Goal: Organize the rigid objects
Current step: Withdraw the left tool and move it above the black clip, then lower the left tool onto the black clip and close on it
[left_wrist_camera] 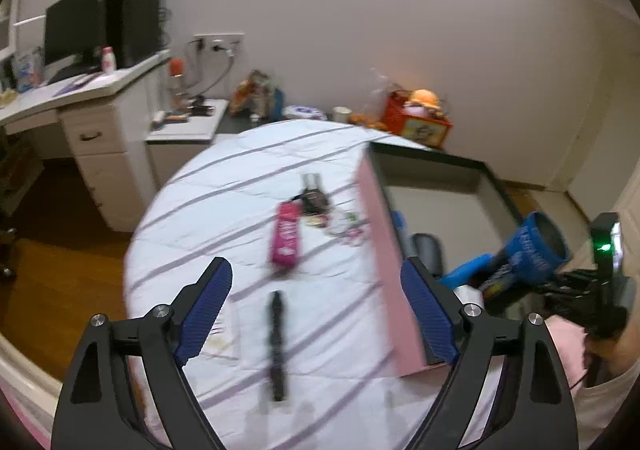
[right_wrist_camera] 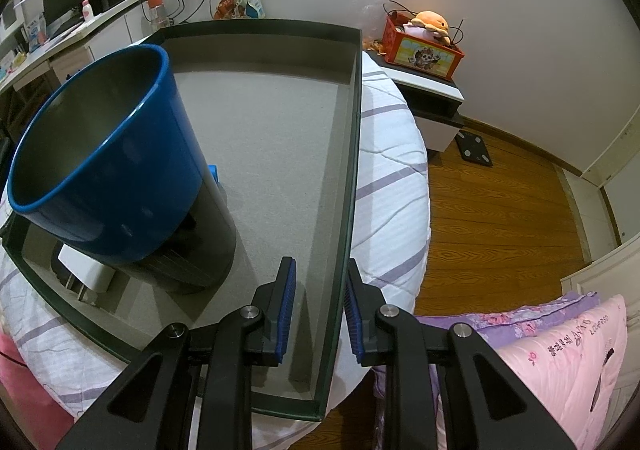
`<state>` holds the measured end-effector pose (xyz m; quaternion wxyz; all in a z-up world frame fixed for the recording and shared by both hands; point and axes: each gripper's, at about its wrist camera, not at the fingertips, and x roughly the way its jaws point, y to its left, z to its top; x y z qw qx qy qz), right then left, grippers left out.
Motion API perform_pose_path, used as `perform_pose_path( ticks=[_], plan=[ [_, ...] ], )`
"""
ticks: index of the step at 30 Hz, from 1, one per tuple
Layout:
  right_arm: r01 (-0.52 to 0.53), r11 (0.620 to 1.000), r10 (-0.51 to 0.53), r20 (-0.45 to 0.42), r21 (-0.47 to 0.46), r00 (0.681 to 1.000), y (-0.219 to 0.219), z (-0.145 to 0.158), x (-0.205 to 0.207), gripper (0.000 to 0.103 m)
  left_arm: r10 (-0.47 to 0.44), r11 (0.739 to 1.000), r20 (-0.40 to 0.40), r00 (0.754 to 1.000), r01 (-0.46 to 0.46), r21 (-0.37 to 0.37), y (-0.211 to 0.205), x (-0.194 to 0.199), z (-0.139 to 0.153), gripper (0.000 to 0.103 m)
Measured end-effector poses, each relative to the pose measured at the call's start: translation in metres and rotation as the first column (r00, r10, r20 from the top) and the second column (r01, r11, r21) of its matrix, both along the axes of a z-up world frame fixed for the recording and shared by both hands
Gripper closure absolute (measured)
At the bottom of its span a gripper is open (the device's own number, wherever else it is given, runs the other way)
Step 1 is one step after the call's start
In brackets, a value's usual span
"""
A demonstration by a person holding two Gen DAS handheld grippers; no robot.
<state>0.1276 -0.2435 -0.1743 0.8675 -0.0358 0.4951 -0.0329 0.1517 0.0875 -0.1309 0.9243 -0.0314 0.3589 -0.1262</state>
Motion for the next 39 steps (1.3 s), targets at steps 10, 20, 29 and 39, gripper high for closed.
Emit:
perform_pose_path(
  ticks=[10, 20, 29, 39],
  plan=[
    [-0.014, 1.000, 0.014, 0.037, -0.012, 0.999, -0.001, -0.001, 0.000, 0.078, 0.061, 0.998, -0.065, 0.996, -0.060, 0.025, 0.026, -0.001, -0.029, 0.015],
    [-0.028, 0.998, 0.022, 0.120, 0.050, 0.993, -0.011, -0.006, -0.003, 0.078, 0.066, 0.997, -0.117, 0.991, -0.061, 0.048, 0.026, 0.000, -0.050, 0.015],
    [-0.040, 0.996, 0.028, 0.148, 0.079, 0.989, -0.012, -0.005, -0.010, 0.079, 0.067, 0.996, -0.137, 0.988, -0.057, 0.073, 0.022, -0.001, -0.057, 0.015],
    [-0.054, 0.991, 0.029, 0.196, 0.120, 0.980, -0.016, 0.003, -0.027, 0.078, 0.057, 0.994, -0.156, 0.986, -0.042, 0.096, 0.013, -0.003, -0.063, 0.015]
  ],
)
